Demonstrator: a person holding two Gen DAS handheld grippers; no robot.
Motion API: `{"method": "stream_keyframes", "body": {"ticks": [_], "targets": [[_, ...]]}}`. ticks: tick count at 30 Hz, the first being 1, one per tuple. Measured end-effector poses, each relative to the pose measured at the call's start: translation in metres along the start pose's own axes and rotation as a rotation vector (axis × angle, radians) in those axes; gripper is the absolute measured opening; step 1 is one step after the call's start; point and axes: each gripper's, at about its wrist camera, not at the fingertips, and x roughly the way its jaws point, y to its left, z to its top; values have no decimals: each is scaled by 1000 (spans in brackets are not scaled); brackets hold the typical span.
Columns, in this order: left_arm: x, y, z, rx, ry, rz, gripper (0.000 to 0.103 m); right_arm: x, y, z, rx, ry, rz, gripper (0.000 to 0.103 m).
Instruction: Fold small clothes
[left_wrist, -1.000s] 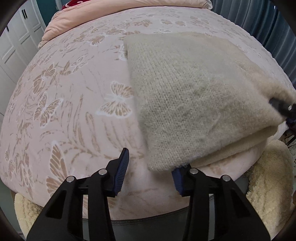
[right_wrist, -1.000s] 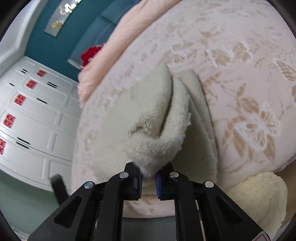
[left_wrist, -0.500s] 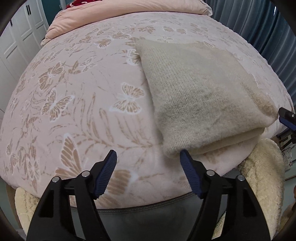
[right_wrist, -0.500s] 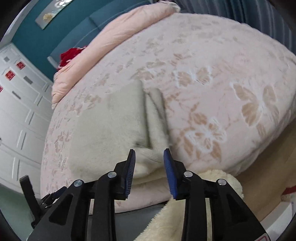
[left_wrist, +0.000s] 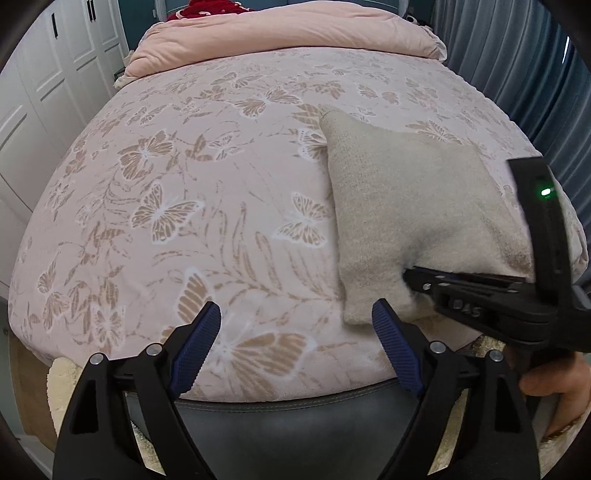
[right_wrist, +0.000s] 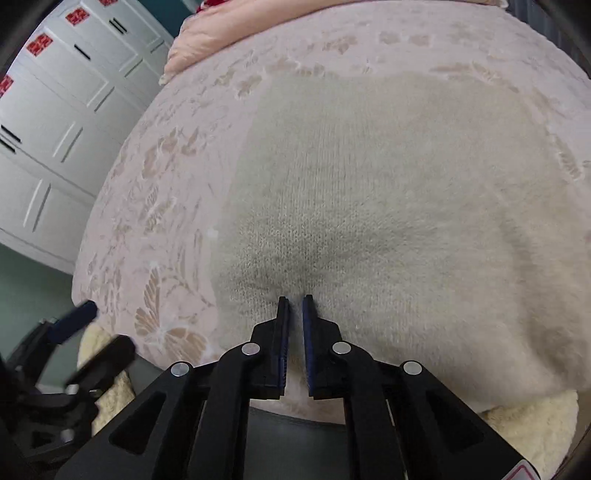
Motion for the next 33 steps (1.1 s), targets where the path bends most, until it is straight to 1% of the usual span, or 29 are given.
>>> {"method": "stream_keyframes", "body": {"ticks": [1,2,4,5,6,7,8,9,10,11,12,13,14,15,16,17,18,20,21,22,23,24,25,26,28,29,31,32,33], "targets": [[1,1,0,-7,1,-6,83,-21,-4,2,16,-52,26,6],[2,1,0,-12,5,-11,83,-37,-11,6,26,-104,15,6],[6,-3,2,-10,12,-26,83,-58,-34,10,56,-183,-96,6],[7,-7,3,-2,12,-29,83,-56,-53,7,76,-183,-178,6],[7,-12,4,8,10,-32,83,-44,-74,5,103,-139,-258,5],[7,-17,5,22,8,-39,83,-27,-98,-1,138,-69,-298,0],[7,-22,6,32,6,-45,83,-15,-118,-8,188,-41,-239,0],[7,-27,7,42,5,-52,83,-24,-129,-14,259,-73,-157,0],[7,-32,8,56,6,-58,83,-37,-132,-14,301,-90,-100,0],[7,-37,8,71,3,-63,83,-50,-131,-13,319,-117,-81,0],[6,-42,9,87,-1,-60,83,-64,-127,-11,317,-169,-80,0],[7,-47,10,101,1,-53,84,-76,-124,-10,296,-202,-95,0],[8,-52,10,112,3,-54,84,-79,-122,-8,264,-200,-130,1],[8,-56,11,119,4,-61,85,-74,-123,-7,232,-173,-174,3],[9,-61,11,128,7,-65,86,-61,-129,-10,204,-132,-221,2],[11,-67,12,137,10,-63,86,-43,-136,-13,186,-82,-247,1],[12,-71,13,145,13,-63,86,-37,-141,-18,186,-78,-233,0],[12,-81,14,157,16,-72,86,-50,-136,-16,212,-114,-198,0],[10,-84,15,166,11,-73,87,-59,-132,-12,223,-133,-182,9],[9,-88,15,178,4,-68,87,-70,-129,-7,238,-167,-155,21],[9,-91,15,189,0,-60,88,-75,-127,0,246,-190,-129,29],[9,-94,15,195,-1,-56,88,-76,-125,7,246,-202,-103,48],[10,-96,15,196,2,-58,88,-75,-125,15,240,-210,-94,57],[12,-98,15,195,8,-58,88,-69,-125,23,223,-206,-106,57],[15,-101,15,193,27,-56,88,-45,-126,38,206,-157,-168,57],[15,-102,15,189,33,-59,88,-31,-129,42,209,-126,-180,56],[13,-102,14,187,30,-59,88,-16,-128,46,205,-79,-147,10],[12,-103,14,192,27,-52,88,-25,-123,47,195,-111,-143,10],[11,-103,14,199,26,-42,88,-41,-116,47,177,-175,-137,9]]}}
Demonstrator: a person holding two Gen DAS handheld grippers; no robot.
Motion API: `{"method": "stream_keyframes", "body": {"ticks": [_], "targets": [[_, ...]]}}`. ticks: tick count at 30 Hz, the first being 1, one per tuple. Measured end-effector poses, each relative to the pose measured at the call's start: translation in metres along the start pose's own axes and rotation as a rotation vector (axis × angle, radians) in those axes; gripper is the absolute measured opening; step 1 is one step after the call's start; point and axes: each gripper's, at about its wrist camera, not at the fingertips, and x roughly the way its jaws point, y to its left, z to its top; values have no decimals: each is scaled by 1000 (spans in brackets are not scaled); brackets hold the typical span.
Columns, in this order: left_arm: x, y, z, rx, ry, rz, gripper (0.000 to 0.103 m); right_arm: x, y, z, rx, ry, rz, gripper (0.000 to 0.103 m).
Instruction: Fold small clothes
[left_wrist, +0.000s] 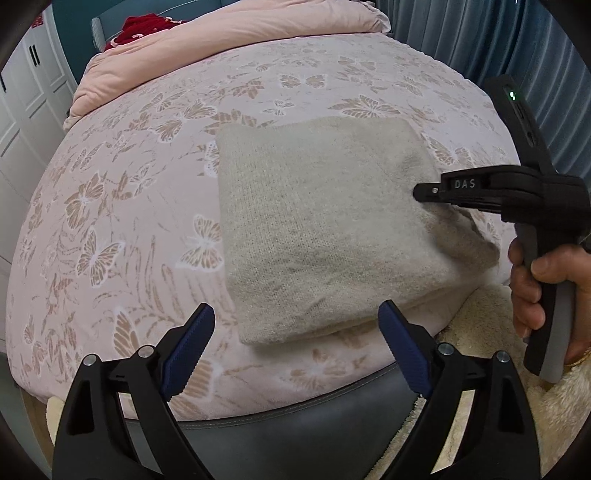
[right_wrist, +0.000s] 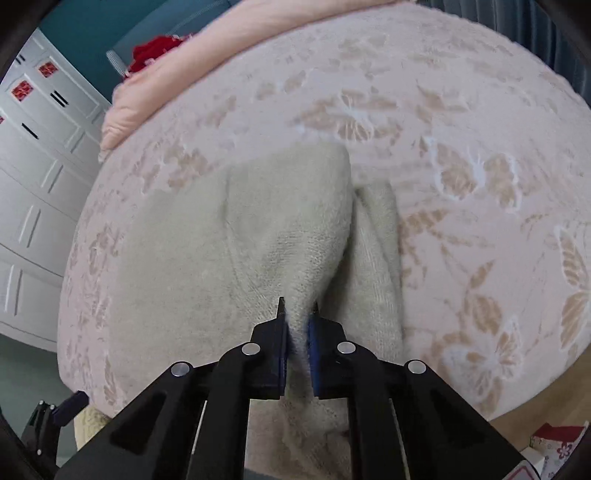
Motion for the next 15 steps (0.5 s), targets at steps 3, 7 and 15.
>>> {"method": "stream_keyframes", "body": {"ticks": [3,7,15], "targets": [[0,3,0,-6,-3,16,89,-33,-7,5,21,-111,30,8],[7,4,4,-31,13,8,89,37,-37,-14,4,95,-73,8],[11,-10,6,11,13,20,89,-57,-1,-15,-43,-117,-43,18]]}}
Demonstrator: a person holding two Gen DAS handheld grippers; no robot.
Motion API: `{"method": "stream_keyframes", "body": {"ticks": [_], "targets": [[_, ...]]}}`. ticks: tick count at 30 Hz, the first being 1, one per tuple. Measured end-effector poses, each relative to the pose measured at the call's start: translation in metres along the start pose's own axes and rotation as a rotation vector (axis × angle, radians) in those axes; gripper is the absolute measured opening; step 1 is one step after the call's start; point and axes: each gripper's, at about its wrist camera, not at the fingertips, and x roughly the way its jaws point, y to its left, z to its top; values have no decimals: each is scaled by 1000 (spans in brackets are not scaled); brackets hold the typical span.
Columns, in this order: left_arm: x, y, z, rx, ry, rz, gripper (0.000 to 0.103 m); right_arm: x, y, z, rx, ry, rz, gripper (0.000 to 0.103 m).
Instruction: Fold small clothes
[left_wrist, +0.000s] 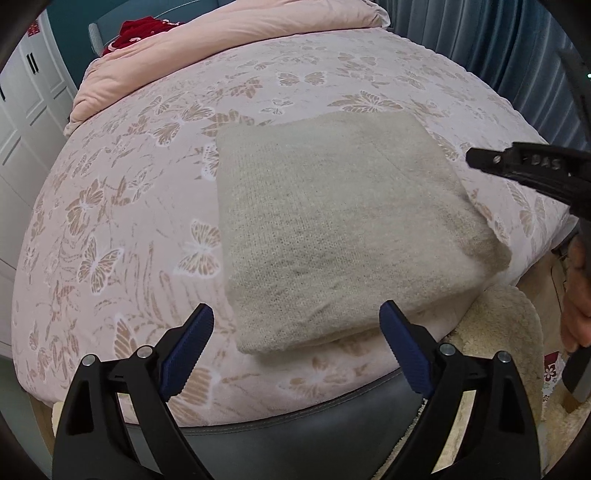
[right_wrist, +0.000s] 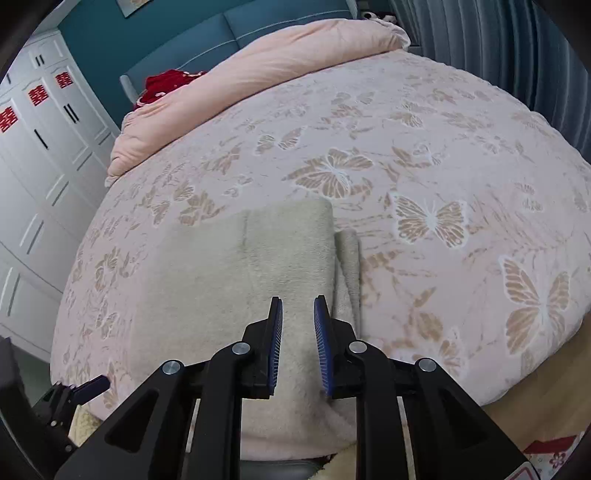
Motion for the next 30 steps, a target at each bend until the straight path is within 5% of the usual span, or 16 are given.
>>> {"method": "stream_keyframes", "body": {"ticks": [3,6,11,16,20,23,24,27,30], "targets": [[3,-4,2,2,8,1,89,10,9,-20,-63,74,-7,18],[5,-3,5,-13,6,-1,89,56,5,-58,-130,216,-100,4],[14,9,11,-63,23,27,89,29,13,-49,-104,137,-83,5],[34,16,19,-88,59,52,89,64,-3,-57,-107,225,-101,1],[65,17,15,-104,133,52,91,52,3,-52,-89,200,-98,5],[62,24,13,-166,144,16,92,33,-5,-45,-3,166,-21,13],[58,25,14,-179,137,-6,91,27,-10,-43,28,149,5,24],[45,33,20,-240,105,-134,95,25,-23,-39,93,119,-4,74],[52,49,24,-361,114,-214,98,42,-32,-39,109,152,-20,76]]}}
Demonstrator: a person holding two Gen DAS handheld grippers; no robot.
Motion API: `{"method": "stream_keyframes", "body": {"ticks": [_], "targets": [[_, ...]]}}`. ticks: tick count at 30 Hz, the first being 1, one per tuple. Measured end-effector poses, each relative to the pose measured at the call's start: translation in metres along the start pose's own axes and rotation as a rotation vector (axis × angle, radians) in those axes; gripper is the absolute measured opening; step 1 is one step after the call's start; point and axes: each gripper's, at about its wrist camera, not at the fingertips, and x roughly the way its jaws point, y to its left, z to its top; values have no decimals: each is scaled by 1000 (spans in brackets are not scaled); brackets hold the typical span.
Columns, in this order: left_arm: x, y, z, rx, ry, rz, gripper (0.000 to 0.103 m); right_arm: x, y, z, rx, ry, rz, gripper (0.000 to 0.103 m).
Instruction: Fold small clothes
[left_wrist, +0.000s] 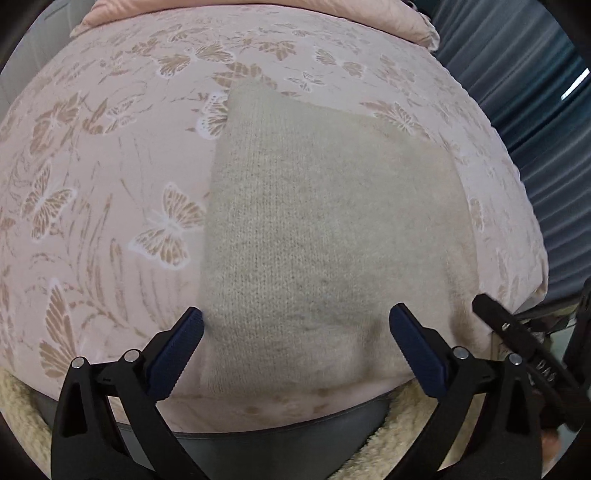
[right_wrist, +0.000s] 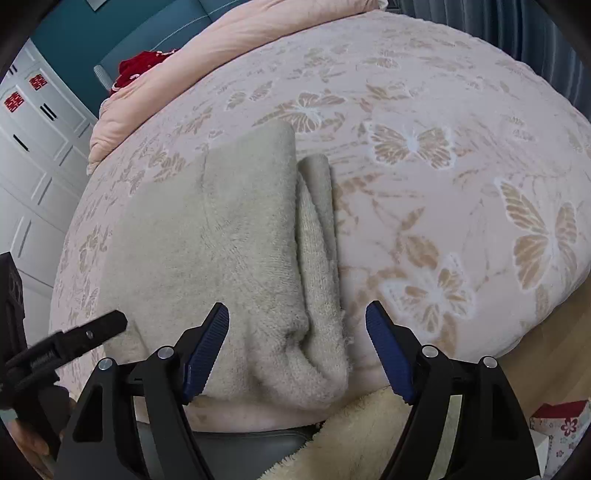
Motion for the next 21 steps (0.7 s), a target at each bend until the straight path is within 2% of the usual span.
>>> {"method": "stream_keyframes", "body": {"ticks": [3,6,8,10,15,17,19,20,21], "targets": [[20,16,9,-103,49,-4,98,26,-8,1,59,81,83,76],[41,19,12,-149,117,-26,98,44,-9,-2,91,100,124,84],[47,13,12,-138,117,-20,98,51,-10,-3,109,88,145,89],[50,4,14,-107,107,1,98,54,-9,-2,118,75,177,98],[57,-7,23,-83,107,30,98,59,3,1,66,43,163,98],[55,-9,26,-60,105,25,98,58,6,3,61,34,170,88],[49,-13,26,-29,101,16,88,57,6,5,72,39,204,65],[45,-12,25,-13,99,12,84,56,4,7,85,43,221,59],[41,-15,25,6,98,10,75,53,3,8,100,41,232,47]]}}
